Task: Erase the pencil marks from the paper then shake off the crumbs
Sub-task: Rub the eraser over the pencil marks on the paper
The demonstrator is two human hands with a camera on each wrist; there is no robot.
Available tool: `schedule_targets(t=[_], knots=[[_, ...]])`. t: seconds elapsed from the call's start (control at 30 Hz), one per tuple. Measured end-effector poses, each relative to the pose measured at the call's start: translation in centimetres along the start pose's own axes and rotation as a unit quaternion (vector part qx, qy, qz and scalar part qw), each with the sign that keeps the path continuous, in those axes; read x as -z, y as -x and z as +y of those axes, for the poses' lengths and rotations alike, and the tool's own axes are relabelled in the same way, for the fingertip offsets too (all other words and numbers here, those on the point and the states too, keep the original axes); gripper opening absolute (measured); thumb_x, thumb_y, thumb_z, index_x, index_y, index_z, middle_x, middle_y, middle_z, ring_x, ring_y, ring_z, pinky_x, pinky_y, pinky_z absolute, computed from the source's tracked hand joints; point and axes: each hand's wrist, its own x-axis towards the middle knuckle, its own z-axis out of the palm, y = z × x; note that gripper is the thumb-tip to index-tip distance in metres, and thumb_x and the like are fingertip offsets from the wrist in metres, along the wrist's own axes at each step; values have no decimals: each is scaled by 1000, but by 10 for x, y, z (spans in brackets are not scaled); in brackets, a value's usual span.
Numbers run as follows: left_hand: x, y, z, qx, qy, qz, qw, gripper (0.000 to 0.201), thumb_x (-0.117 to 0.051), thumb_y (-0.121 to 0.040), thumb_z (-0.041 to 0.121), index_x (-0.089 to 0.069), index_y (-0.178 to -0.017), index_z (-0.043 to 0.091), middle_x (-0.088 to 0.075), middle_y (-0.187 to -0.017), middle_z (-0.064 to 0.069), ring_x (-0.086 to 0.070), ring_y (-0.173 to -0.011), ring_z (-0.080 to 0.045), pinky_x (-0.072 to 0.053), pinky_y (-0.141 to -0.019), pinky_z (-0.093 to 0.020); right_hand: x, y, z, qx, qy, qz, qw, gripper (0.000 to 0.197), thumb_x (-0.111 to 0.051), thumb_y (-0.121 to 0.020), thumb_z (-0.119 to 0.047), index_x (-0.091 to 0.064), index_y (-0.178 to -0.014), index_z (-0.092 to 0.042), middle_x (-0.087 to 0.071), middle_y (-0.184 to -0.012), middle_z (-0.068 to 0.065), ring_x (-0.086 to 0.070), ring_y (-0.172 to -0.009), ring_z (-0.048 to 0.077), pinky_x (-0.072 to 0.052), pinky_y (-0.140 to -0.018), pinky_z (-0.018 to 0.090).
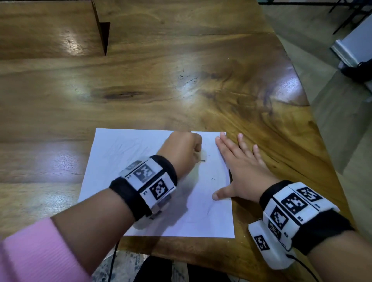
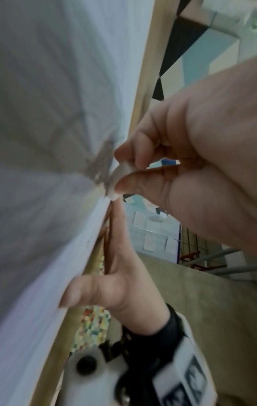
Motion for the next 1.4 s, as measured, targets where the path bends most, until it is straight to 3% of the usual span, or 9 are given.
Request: schedule_targets(t=[0.1,0.27,0.43,0.6,0.73,0.9,1.1,1.27,1.4], knots=[[-3,1,-2,13,-2,8,1000,1,-61,-79,8,-62,-79,8,-43,-74,1,-42,-75,-19,-22,-57,-23,0,2,1,12,11,1,1000,132,-71,-61,-67,26,-144,-33,37,-147,-20,36,-136,15,16,-113,46],[3,-1,3,23,-24,-2,999,5,-61,-79,8,-64,-83,8,-49,-82,-3,-47,-77,-21,-39,-67,-30,0,10,4,44,49,-12,998,139,-72,-54,-70,26,-144,-30,39,-143,-22,41,-132,10,17,-113,49],[2,2,14,3,6,-25,1000,7,-69,-75,19,-63,-72,15,-46,-59,8,-47,-69,-15,-32,-53,-19,-2,9,4,40,74,-39,996,149,-72,-48,-73,36,-139,-27,49,-137,-18,44,-130,12,20,-110,54],[-11,16,25,-25,-17,-62,998,9,-61,-80,16,-64,-78,8,-54,-71,-3,-56,-77,-23,-41,-70,-30,0,8,4,40,68,-48,996,149,-73,-48,-73,38,-137,-27,49,-138,-18,46,-129,12,23,-109,53],[-17,53,19,-62,-41,-156,985,8,-60,-79,17,-66,-79,12,-62,-80,-3,-56,-80,-19,-30,-65,-21,0,9,4,40,66,-52,996,150,-74,-49,-72,35,-140,-26,50,-136,-18,46,-129,12,22,-109,54],[-3,-2,28,-18,-24,-53,998,12,-60,-82,18,-65,-86,7,-68,-88,-10,-59,-89,-26,-37,-72,-26,0,9,2,36,75,-57,995,149,-73,-47,-74,43,-129,-28,52,-134,-19,47,-127,13,22,-109,54],[-25,61,20,-93,-39,-169,980,10,-57,-80,15,-64,-77,8,-63,-83,-12,-56,-77,-25,-34,-65,-27,0,9,2,36,70,-60,995,151,-74,-47,-72,36,-139,-26,49,-139,-16,48,-127,13,24,-107,54],[-14,7,26,-26,-50,-52,997,13,-56,-84,15,-63,-88,5,-58,-86,-12,-58,-90,-29,-41,-75,-34,1,10,1,35,72,-62,995,153,-75,-44,-73,44,-129,-28,50,-138,-17,48,-128,14,23,-108,55],[-21,46,27,-101,-100,-169,975,13,-51,-83,9,-64,-86,5,-63,-90,-12,-58,-88,-27,-37,-71,-29,1,8,1,34,67,-65,995,155,-76,-44,-72,40,-135,-27,51,-137,-17,49,-127,14,24,-108,55]])
